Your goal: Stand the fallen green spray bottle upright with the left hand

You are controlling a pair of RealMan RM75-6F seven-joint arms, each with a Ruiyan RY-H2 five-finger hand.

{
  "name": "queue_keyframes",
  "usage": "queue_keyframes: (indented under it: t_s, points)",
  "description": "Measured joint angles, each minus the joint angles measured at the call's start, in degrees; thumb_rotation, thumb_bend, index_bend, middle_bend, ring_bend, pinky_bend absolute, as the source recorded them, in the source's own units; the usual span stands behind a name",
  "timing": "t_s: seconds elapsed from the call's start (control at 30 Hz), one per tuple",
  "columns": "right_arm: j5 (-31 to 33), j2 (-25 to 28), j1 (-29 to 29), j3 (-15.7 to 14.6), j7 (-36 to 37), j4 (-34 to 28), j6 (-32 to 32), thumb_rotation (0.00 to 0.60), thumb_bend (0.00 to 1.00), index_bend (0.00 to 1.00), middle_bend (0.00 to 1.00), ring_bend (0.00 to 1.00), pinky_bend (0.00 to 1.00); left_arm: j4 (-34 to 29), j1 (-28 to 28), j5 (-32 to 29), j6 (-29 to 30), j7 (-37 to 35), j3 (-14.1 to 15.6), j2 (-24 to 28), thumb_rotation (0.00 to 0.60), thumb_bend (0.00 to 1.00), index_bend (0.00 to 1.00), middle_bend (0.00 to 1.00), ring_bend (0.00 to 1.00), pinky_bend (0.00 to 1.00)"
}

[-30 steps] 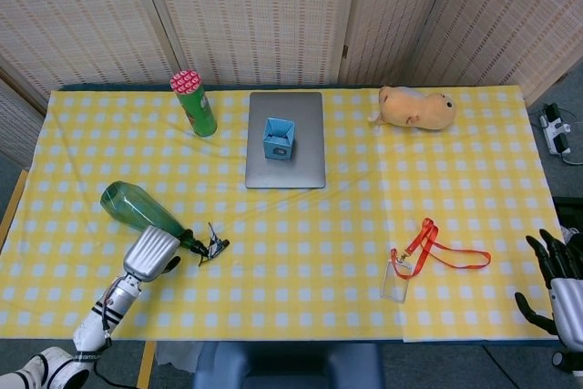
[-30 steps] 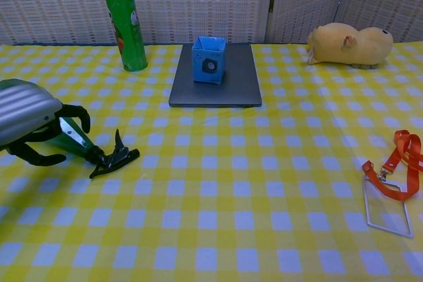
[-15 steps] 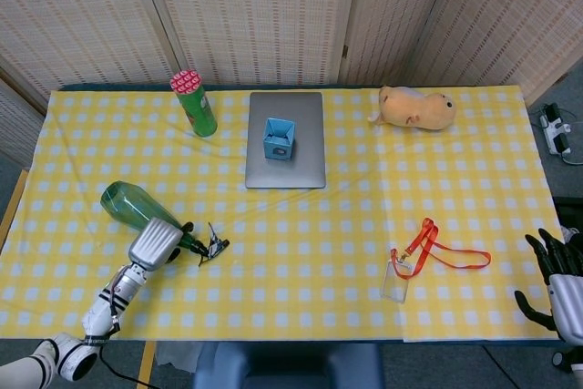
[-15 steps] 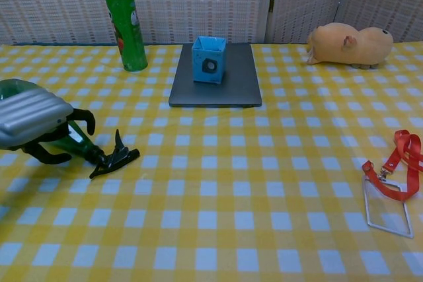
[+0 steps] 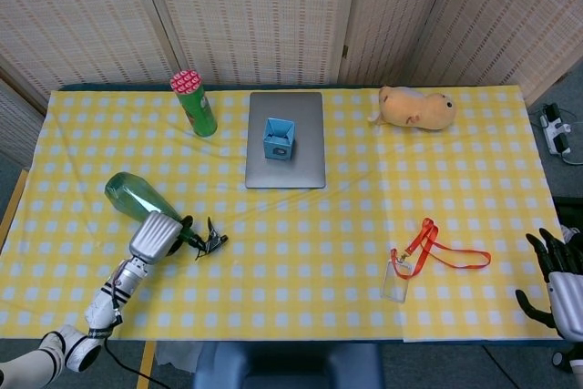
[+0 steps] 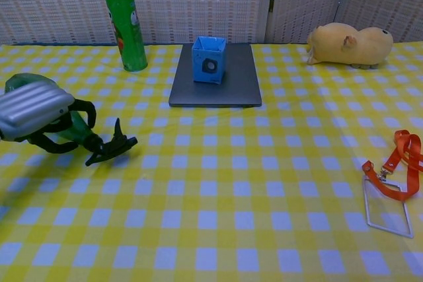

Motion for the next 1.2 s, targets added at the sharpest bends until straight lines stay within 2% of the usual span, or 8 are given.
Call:
queue_keyframes:
  t_s: [0.13,0.27,0.47,0.7,0.83,1.0,1.2]
  points:
    - [-0.8,0.3,-0.3,-0.2,0.5,-0.1,0.7,0.6,0.38,0.0,0.0,0.0,0.0,-1.6,0.8,0.1,5.3,-5.1,-1.1,0.6,0.6,0.41,0.73,1.0,1.0,1.0]
    - [-2.1,0.6,-0.7,-0.7,1.1,-0.3,1.6,0.6,0.38,0.0,0.0,0.0,0.0,-6.9,2.1,-0.7,9.6,-7.5,-2.7,2.8,0.6,0.43,0.73,1.0,1.0,1.0]
    - [-4.2,0.9,-1.3,-1.4,1.7,-0.5,2.6,0.6,0.38,0.0,0.0,0.0,0.0,-21.3,4.0,-4.3,10.2,-8.3,-4.5,10.0,0.6,0.44,0.73,1.0,1.0,1.0]
    - [-5.7,0.6,-1.4,-2.1,1.3,-0.6,2.9,0.6,0.38,0.0,0.0,0.0,0.0,-44.3,5.7,-13.0,3.7,-10.2,-5.9,25.1,0.6,0.46,0.74,1.0,1.0,1.0]
    - [-6.2,0.4,-1.4,-2.4,0.9,-0.7,2.6,0.6,0.38,0.0,0.0,0.0,0.0,-54.6,6.2,-18.3,-1.0,-13.8,-7.2,34.5,0.6,0.46,0.73,1.0,1.0,1.0]
    - [-6.4,0.2,-1.4,-2.5,0.5,-0.8,2.7,0.6,0.38,0.0,0.0,0.0,0.0,-60.3,5.9,-25.2,-7.8,-19.0,-9.1,42.8,0.6,0.46,0.74,1.0,1.0,1.0]
    - [-6.1,0.1,-1.2,-2.5,0.2,-0.8,2.2,0.6,0.38,0.0,0.0,0.0,0.0,-61.4,4.0,-30.0,-16.6,-23.6,-10.1,46.5,0.6,0.47,0.74,1.0,1.0,1.0]
